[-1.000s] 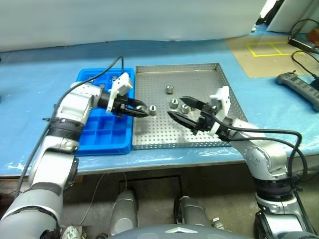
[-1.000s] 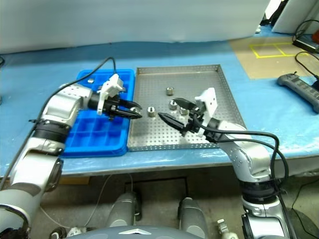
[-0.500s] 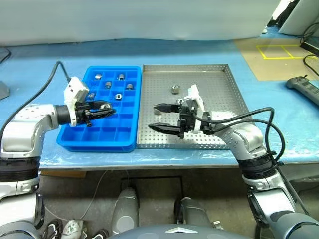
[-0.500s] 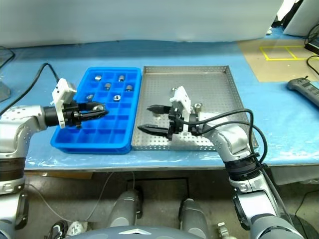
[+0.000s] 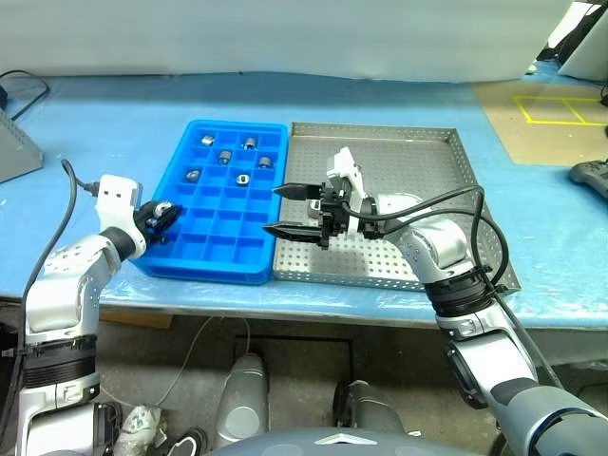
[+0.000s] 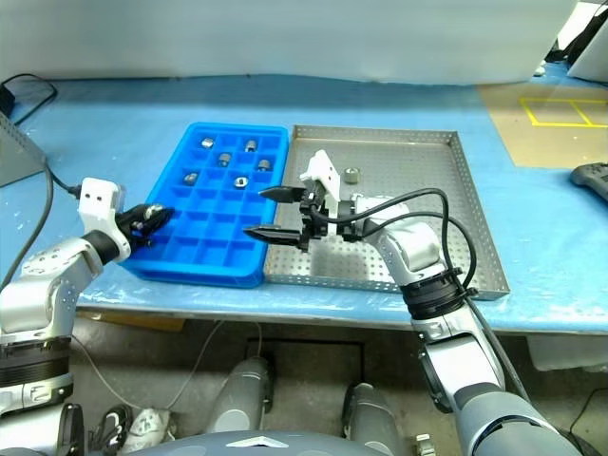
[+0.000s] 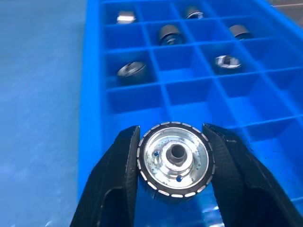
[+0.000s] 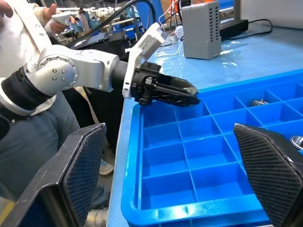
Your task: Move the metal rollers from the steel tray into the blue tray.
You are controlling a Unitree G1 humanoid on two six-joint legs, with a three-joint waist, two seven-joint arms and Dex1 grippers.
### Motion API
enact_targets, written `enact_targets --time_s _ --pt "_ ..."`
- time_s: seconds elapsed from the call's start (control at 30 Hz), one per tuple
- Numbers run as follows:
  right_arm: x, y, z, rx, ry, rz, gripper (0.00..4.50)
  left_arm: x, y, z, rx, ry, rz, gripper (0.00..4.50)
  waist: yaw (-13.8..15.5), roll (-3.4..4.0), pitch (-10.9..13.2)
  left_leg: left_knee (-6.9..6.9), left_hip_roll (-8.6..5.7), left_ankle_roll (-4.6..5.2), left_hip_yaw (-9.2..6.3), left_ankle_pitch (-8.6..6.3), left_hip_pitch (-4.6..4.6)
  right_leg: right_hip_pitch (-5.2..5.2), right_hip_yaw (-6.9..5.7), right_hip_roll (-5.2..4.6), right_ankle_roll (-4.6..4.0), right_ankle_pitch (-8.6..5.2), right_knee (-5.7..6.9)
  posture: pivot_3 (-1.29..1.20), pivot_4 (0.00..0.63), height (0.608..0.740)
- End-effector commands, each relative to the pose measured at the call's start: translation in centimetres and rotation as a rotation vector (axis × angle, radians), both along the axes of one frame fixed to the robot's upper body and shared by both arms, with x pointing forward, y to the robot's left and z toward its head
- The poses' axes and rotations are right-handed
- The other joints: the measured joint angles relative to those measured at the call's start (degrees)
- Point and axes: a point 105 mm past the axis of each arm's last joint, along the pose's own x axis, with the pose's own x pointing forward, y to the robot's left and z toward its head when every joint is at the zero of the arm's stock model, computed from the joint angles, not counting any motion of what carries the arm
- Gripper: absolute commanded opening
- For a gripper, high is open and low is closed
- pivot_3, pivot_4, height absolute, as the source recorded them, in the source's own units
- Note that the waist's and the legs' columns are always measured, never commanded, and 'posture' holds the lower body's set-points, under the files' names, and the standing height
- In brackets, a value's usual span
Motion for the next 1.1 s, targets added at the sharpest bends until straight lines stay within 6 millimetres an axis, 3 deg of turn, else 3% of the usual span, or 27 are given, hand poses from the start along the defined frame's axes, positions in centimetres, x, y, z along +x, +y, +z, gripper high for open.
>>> enact_targets --time_s 0.03,0.3,0.47,0.6,0.73,0.87,0.97,1.1 --pt "-0.1 0.0 0.9 0.005 -0.049 0.008 4.5 -0.5 0.4 0.8 -0.003 -0.037 0.039 1.74 0.1 -0.01 0.0 0.0 0.0 -0.02 -0.02 0.01 -0.01 0.0 -0.02 0.01 0.0 0.0 0.01 0.3 0.15 0.74" --pt "0.1 -0.2 0.4 -0.01 -0.049 -0.013 4.5 0.0 0.7 -0.3 0.001 0.0 0.056 1.74 0.0 -0.01 0.0 0.0 0.0 -0.22 -0.14 0.13 0.08 0.0 -0.03 0.11 -0.01 0.01 0.15 0.29 0.15 0.74" --pt "0.3 -0.3 0.3 -0.003 -0.053 -0.037 4.5 0.7 1.8 0.3 0.03 -0.017 0.103 3.31 -0.2 -0.02 0.0 0.0 0.0 -0.29 -0.15 0.18 0.17 0.01 0.0 0.12 -0.02 0.02 0.26 0.27 0.15 0.74" --pt "0.3 -0.5 0.1 0.001 -0.052 -0.054 4.5 1.5 1.3 1.9 0.02 -0.065 0.063 3.31 -0.2 -0.03 0.0 0.0 0.0 -0.33 -0.15 0.21 0.24 -0.02 0.04 0.14 -0.02 0.02 0.39 0.24 0.15 0.74" --pt "0.4 -1.1 -0.1 0.004 -0.057 -0.086 4.5 2.2 -2.4 5.4 -0.048 -0.149 -0.143 3.31 -0.1 -0.07 0.0 0.02 0.0 -0.36 -0.16 0.24 0.22 -0.04 0.03 0.13 -0.02 0.02 0.48 0.2 0.15 0.74" --pt "0.6 -1.9 0.1 0.013 -0.064 -0.124 4.5 2.8 -6.3 7.6 -0.065 -0.177 -0.375 3.31 0.1 -0.08 0.0 0.08 -0.01 -0.33 -0.15 0.26 0.21 -0.03 0.04 0.02 -0.04 0.01 0.59 0.14 0.15 0.74" --pt "0.8 -2.9 0.0 0.016 -0.07 -0.178 4.5 3.6 -10.0 7.7 -0.039 -0.141 -0.565 3.31 -0.3 -0.08 0.0 0.16 -0.05 -0.3 -0.09 0.28 0.23 -0.05 0.11 0.0 -0.03 0.01 0.69 0.1 0.15 0.74" --pt "0.8 -4.3 -0.3 0.017 -0.069 -0.257 4.5 5.2 -14.1 6.3 0.004 -0.076 -0.726 3.31 -0.9 -0.08 0.0 0.2 -0.07 -0.31 0.04 0.29 0.32 -0.08 0.22 0.03 -0.03 0.01 0.82 0.03 0.15 0.74"
